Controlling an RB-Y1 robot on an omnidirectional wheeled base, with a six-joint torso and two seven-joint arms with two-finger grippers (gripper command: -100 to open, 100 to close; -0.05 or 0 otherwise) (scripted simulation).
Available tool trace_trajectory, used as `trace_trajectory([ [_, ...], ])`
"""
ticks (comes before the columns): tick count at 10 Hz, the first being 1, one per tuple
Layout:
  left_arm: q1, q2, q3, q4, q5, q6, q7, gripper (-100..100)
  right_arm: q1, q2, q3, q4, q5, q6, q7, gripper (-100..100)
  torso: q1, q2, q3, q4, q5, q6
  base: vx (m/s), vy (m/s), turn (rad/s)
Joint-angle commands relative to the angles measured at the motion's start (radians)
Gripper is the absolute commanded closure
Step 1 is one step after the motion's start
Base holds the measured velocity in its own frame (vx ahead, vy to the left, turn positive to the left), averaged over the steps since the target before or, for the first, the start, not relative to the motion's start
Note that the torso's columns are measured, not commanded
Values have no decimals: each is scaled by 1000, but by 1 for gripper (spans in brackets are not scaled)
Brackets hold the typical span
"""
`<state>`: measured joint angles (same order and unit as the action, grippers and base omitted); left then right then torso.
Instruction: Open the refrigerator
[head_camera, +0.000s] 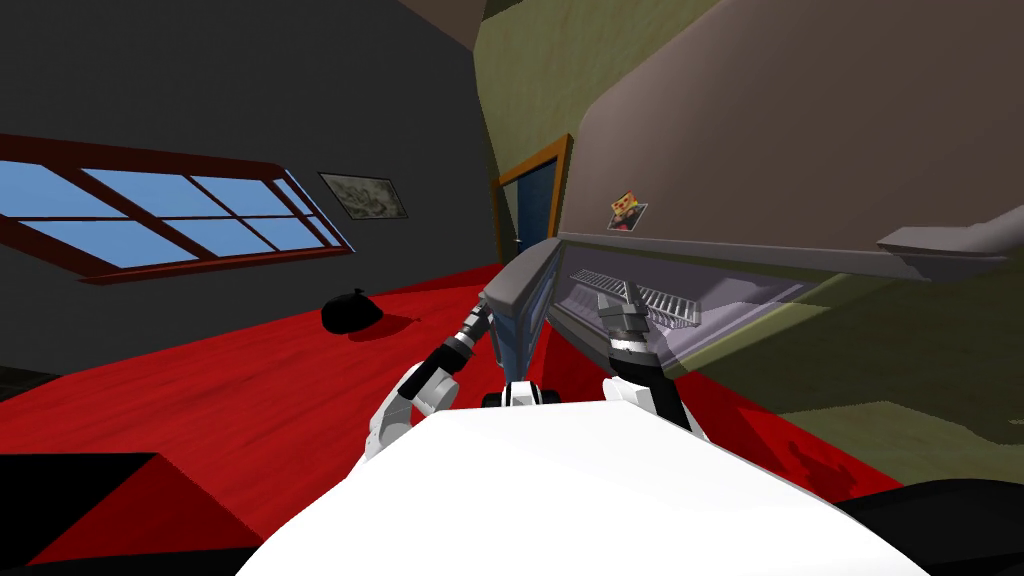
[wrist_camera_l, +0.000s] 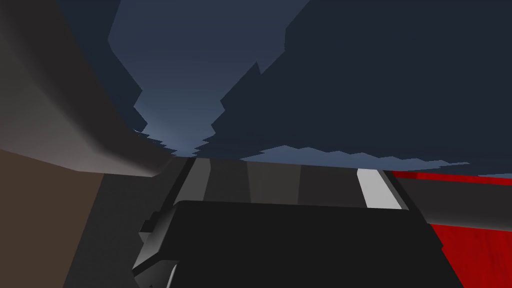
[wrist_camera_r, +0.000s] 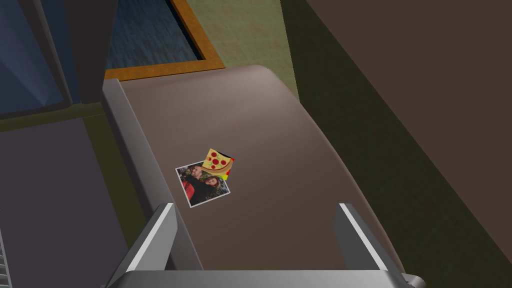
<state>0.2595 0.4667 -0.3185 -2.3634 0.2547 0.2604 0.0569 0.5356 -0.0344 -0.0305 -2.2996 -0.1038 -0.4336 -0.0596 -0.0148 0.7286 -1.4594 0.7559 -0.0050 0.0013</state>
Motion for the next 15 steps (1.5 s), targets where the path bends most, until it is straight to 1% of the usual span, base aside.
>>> trace_trajectory([
  [1, -7, -5, -6, -52, 2, 14, 0, -100, 0, 0, 0, 0, 0, 0, 0, 0, 0, 0, 1, 0, 0, 0, 9, -7, 49],
  [5, -7, -5, -6, -52, 2, 14, 0, -100, 0, 0, 0, 0, 0, 0, 0, 0, -3, 0, 1, 1, 0, -1, 6, 6, 11],
  [6, -1, 1, -4, -76, 8, 27, 4, -100, 0, 0, 0, 0, 0, 0, 0, 0, -3, -1, 2, 2, -1, 0, 11, -3, 45],
  [7, -1, 1, -4, -76, 8, 27, 4, -100, 0, 0, 0, 0, 0, 0, 0, 0, -3, -2, 6, 4, -1, 0, 15, 7, 44],
  [8, 4, 7, -1, -101, 14, 41, 8, -100, 0, 0, 0, 0, 0, 0, 0, 0, -3, -2, 8, 5, -1, 0, 20, 2, 76],
  [10, 4, 7, -1, -101, 14, 41, 8, -100, 0, 0, 0, 0, 0, 0, 0, 0, -4, -2, 8, 5, 0, -2, 2, 1, 8],
  [11, 10, 13, 2, -125, 19, 54, 12, -100, 0, 0, 0, 0, 0, 0, 0, 0, -5, -2, 8, 4, 0, -1, 15, 8, 40],
  [12, 10, 13, 2, -125, 19, 54, 12, -100, 0, 0, 0, 0, 0, 0, 0, 0, -4, -3, 11, 6, -1, -2, 28, 22, 52],
  [13, 16, 19, 4, -149, 25, 68, 16, -100, 0, 0, 0, 0, 0, 0, 0, 0, -6, -3, 10, 7, -1, 0, 26, 13, 64],
  [15, 16, 19, 4, -149, 25, 68, 16, -100, 0, 0, 0, 0, 0, 0, 0, 0, -9, -3, 9, 7, -1, -1, -2, -10, 14],
])
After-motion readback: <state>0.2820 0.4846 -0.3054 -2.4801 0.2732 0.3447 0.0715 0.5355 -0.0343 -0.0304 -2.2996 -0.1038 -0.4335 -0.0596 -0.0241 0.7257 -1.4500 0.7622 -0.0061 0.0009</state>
